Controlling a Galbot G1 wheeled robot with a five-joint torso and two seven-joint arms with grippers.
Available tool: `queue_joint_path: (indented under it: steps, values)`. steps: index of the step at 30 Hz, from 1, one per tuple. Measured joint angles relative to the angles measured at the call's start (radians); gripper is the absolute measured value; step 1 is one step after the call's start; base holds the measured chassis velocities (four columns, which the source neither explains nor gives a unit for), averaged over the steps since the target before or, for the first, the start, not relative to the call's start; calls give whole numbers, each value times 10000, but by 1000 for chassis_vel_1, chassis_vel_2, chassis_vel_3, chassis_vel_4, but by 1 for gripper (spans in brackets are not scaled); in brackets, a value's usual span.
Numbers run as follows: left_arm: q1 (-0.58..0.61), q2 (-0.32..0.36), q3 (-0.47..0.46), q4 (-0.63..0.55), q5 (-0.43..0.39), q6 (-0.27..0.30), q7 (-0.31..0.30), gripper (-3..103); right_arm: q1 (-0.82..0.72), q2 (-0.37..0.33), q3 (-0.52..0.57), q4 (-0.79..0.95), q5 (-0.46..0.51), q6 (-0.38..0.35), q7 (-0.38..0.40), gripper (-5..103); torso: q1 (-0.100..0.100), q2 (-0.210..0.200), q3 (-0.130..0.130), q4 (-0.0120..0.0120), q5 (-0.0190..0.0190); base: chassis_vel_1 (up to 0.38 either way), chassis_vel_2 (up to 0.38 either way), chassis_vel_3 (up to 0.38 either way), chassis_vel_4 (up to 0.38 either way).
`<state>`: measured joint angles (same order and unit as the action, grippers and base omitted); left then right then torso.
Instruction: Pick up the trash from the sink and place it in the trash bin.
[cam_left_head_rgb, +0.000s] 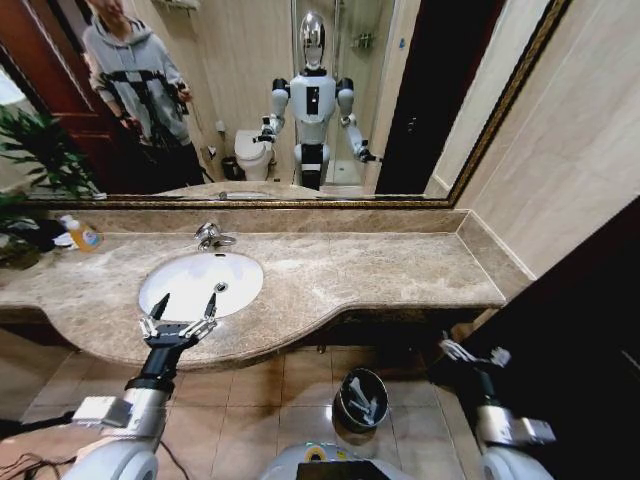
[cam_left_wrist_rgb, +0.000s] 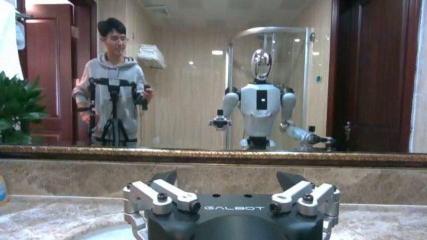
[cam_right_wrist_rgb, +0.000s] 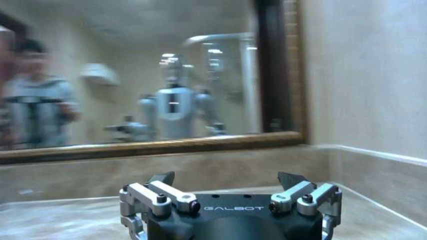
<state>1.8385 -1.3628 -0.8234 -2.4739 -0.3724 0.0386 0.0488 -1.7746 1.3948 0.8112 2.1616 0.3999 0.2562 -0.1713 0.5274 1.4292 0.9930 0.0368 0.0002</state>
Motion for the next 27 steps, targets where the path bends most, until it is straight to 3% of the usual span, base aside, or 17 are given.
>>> queue_joint_path:
  steps: [2,5,8,14,17,27]
  values:
    - [0,0,0,0,0,0,0,100,217,-105,32,64,-111,-300,-322,100,0,0,0,1,1,0,0,0,0]
    - [0,0,0,0,0,0,-1,100,741,-502,389,574,128,-1816,-1218,100,2,0,1,1,-2,0,0,0,0]
    - [0,0,0,1,0,0,0,100,1006,-379,474,764,103,-2356,-1303,100,2,0,1,1,-2,0,0,0,0]
    - [0,0,0,0,0,0,-1,100,947,-55,450,900,-117,-2425,-1132,100,2,0,1,0,-3,0,0,0,0]
    - [1,0,0,0,0,0,0,100,763,430,155,1084,-516,-2044,-255,100,1,0,0,-1,-2,0,0,0,0]
    - [0,0,0,0,0,0,0,100,837,571,-14,1093,-827,-1656,298,100,1,0,1,0,-2,0,0,0,0]
